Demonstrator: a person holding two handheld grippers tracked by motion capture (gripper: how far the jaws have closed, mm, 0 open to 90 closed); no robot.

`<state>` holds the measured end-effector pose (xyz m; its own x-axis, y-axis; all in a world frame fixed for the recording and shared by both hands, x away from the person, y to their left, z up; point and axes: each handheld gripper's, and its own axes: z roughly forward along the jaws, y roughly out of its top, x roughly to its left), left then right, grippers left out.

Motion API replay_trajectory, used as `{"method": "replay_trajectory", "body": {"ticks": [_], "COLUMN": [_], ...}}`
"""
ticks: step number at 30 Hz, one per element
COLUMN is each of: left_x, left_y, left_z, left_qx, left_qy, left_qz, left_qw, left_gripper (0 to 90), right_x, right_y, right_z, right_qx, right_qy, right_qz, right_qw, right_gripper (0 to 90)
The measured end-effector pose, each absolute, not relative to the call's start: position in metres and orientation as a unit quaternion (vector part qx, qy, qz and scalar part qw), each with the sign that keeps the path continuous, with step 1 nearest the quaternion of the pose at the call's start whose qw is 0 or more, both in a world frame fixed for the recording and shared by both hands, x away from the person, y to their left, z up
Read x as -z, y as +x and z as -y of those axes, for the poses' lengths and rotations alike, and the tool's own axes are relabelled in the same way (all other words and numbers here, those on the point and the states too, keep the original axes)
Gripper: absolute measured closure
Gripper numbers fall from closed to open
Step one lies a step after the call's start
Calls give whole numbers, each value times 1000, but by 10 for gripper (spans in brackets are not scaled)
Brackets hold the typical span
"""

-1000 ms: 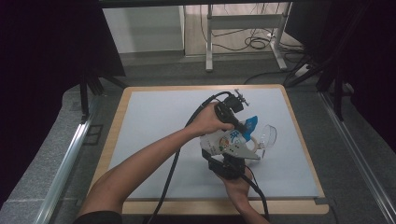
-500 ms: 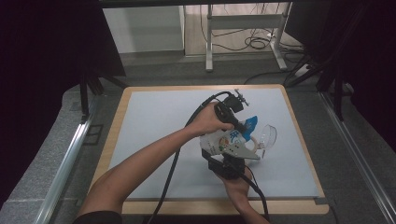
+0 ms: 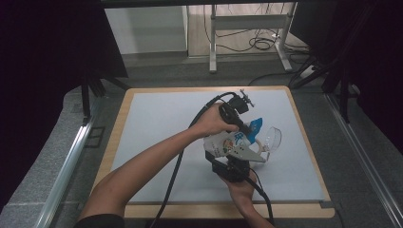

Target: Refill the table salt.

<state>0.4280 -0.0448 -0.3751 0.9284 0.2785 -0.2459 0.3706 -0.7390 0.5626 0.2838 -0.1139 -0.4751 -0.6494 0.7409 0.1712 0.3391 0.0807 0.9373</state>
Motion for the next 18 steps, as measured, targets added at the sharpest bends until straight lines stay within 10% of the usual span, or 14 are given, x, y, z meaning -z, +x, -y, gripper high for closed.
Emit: {"method": "replay_trajectory", "body": {"ticks": [18], "left_x": [378], "left_y": [427], "left_z": [45], "left_qx": [71], "left_qy": [929], "left_qz": [-178], "left_qw": [316], "left_gripper": [899], "right_x": [477], "right_y": [285], "right_z": [114], "right_qx": [-561], "right_qy": [380], "right_qz": [-714], "right_qw": [177], "right_gripper": [563]}}
